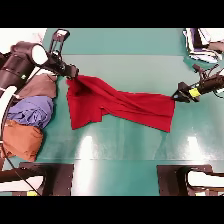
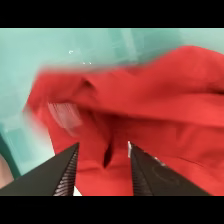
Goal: Fold the shirts.
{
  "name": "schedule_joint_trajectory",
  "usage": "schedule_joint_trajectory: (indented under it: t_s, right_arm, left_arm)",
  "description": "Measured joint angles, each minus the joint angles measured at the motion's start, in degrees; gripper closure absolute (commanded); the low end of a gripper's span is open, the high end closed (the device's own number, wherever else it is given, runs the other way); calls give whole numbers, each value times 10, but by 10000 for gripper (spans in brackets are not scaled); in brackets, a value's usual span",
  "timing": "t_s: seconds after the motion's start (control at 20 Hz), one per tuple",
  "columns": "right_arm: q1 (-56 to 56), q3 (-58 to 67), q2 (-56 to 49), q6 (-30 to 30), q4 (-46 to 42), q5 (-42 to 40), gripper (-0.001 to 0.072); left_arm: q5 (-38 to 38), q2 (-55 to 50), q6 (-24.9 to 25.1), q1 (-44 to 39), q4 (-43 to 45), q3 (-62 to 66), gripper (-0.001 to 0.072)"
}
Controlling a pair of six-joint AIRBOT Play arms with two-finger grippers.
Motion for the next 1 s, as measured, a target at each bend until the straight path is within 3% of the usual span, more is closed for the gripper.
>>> schedule_joint_trajectory:
  t_s: [0.3, 0.45, 0.65, 1.0]
  right_arm:
    - [-32, 43, 21, -32, 21, 3, 277]
    - [-51, 19, 75, -41, 25, 13, 277]
    - [-63, -35, 134, -45, 31, 17, 277]
    - [-64, -72, 183, -47, 35, 17, 277]
  left_arm:
    - [-67, 8, -3, 56, 27, 41, 320]
    - [-88, 21, -3, 115, -16, 10, 320]
    - [-52, 6, 3, 171, -113, -67, 320]
    - [-11, -82, 24, 196, -184, -105, 320]
